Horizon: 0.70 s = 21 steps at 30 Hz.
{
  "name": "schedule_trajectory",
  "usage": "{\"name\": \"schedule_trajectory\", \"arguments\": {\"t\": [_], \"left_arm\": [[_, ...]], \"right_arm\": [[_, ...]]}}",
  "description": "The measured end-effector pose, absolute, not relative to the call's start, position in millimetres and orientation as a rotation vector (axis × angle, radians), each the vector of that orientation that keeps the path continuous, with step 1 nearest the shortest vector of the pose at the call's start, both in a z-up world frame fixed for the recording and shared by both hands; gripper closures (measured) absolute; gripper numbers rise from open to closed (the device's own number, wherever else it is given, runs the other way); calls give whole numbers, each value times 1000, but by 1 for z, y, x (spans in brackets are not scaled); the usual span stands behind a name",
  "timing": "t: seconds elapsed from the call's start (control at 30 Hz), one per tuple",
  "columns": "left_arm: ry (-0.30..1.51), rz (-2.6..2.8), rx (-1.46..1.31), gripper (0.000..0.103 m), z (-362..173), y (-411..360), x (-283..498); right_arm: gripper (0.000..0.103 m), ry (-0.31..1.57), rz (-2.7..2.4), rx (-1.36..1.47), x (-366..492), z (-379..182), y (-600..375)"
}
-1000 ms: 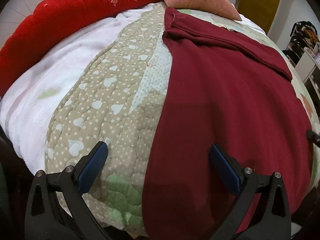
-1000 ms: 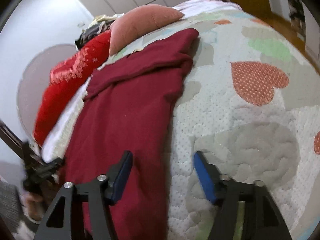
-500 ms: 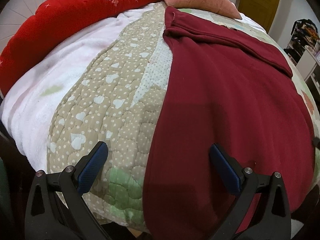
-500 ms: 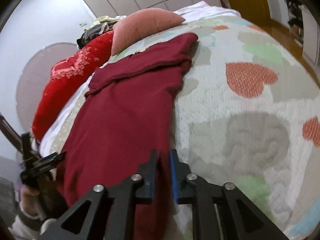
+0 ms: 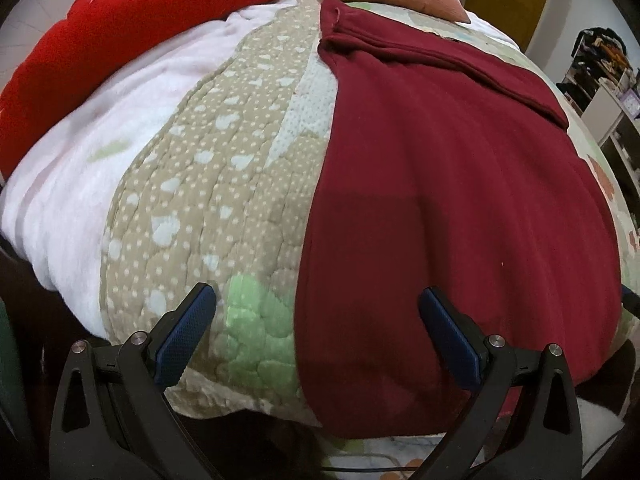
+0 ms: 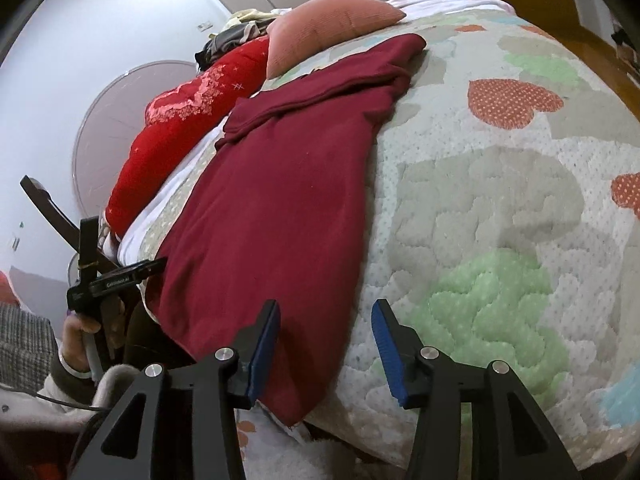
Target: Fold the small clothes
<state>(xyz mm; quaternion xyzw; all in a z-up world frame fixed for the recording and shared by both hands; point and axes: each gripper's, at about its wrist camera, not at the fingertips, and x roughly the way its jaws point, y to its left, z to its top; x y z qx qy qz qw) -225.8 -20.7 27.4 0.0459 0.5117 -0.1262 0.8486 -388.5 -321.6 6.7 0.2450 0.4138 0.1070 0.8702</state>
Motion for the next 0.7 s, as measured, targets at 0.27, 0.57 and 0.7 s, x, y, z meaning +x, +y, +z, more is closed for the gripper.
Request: {"name": "schedule_trajectory", "arguments": {"t": [0.27, 0.57, 0.7], "left_arm": [[1103, -281, 75, 1, 26, -15, -232], [1121, -304, 44, 1, 23, -11, -236], [1144, -317, 31, 1, 21, -11, -237]], "right_arm": [[57, 875, 241, 503, -392, 7, -318], [52, 887, 309, 510, -401, 4, -315], [52, 891, 348, 545, -404, 0, -316]]}}
